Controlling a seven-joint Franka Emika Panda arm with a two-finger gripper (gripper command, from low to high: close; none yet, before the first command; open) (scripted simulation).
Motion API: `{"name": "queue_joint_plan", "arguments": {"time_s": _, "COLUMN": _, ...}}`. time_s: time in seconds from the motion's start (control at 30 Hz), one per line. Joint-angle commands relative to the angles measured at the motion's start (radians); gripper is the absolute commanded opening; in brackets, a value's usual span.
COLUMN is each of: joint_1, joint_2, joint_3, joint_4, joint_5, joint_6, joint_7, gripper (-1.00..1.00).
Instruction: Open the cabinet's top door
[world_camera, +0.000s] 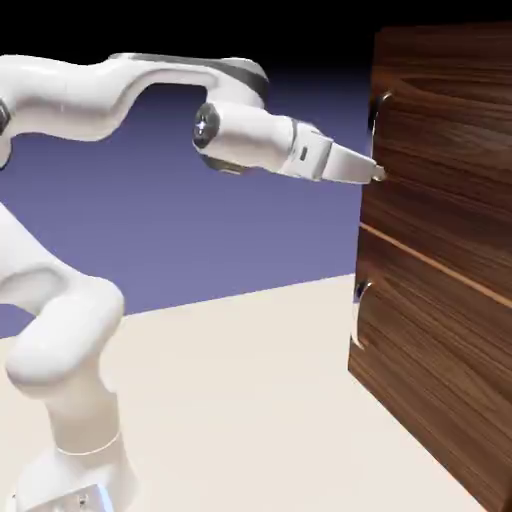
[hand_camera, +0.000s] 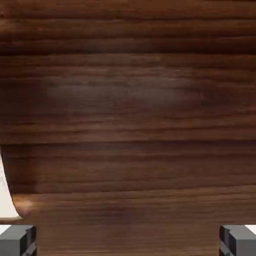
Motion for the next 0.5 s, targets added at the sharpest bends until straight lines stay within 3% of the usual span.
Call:
{"name": "queue_joint_plan", "arguments": {"time_s": 0.0, "joint_1": -0.013, "joint_2": -0.002, "joint_3": 0.014, "joint_4": 0.01, "joint_5": 0.044, "joint_6": -0.001, "joint_7": -0.034, "gripper": 0.0}}
{"name": "queue_joint_plan", "arguments": {"time_s": 0.47, "joint_1": -0.201, "joint_2": -0.035, "joint_3": 0.209, "joint_4": 0.147, "joint_5": 0.653, "joint_6": -0.009, "joint_7": -0.517, "gripper": 0.0}}
